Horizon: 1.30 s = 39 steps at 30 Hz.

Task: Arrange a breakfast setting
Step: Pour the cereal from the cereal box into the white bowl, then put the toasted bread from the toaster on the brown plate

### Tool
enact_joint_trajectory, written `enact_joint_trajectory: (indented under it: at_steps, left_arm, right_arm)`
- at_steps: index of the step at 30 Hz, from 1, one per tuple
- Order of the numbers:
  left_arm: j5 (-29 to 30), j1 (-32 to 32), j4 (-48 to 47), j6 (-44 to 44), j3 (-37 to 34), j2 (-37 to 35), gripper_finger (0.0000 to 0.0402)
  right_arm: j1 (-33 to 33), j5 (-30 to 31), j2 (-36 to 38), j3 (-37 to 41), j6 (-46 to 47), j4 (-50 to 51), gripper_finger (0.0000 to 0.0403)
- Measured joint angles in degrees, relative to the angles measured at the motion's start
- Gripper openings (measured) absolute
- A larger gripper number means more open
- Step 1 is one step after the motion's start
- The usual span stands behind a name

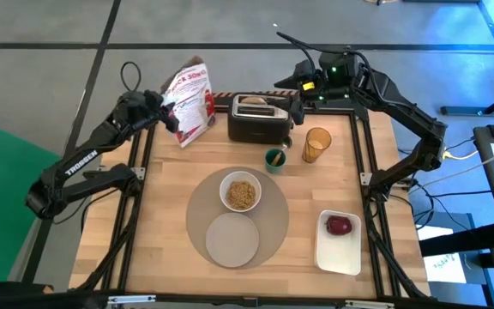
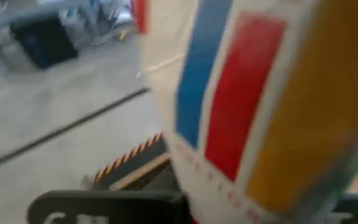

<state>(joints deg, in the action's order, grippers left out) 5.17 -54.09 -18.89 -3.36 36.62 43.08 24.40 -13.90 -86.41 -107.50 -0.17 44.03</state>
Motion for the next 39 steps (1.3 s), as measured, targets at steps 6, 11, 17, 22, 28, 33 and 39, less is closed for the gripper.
enact_joint_trajectory:
  at_steps: [6, 11, 17, 22, 28, 33, 39]
  left_arm:
    - [2.0, 0.0, -6.2, 0.1, 0.0, -2.2, 0.0091]
    - [2.4, 0.0, -6.6, -0.3, 0.0, -5.5, 0.0137]
    - [-0.4, 0.0, -9.2, -3.1, 4.5, -6.8, 0.0152]
    - [-0.8, 0.5, -11.9, -3.4, 9.8, -6.7, 0.0153]
    - [-0.2, 1.7, -13.6, -7.5, 18.3, -6.7, 0.0153]
    - [-0.2, 2.8, -13.6, -10.8, 26.7, -5.3, 0.0153]
    - [-10.8, 6.3, -13.2, -10.7, 33.9, 1.2, 0.0153]
  right_arm:
    - [0.0, -0.1, 0.0, 0.0, 0.0, -1.7, 0.0292]
    - [0.0, 0.9, 0.0, 0.0, 1.2, -4.0, 0.0292]
    - [0.0, 1.8, 0.0, 0.0, 1.6, -4.1, 0.0292]
    - [0.0, 1.7, 0.0, 0.0, 2.8, -4.1, 0.0292]
    - [0.0, 1.7, 0.0, 0.0, 3.8, -4.1, 0.0292]
    - [0.0, 1.7, 0.0, 0.0, 4.4, -4.1, 0.0292]
    - [0.1, 3.1, 0.0, -0.2, 4.4, -3.1, 0.0292]
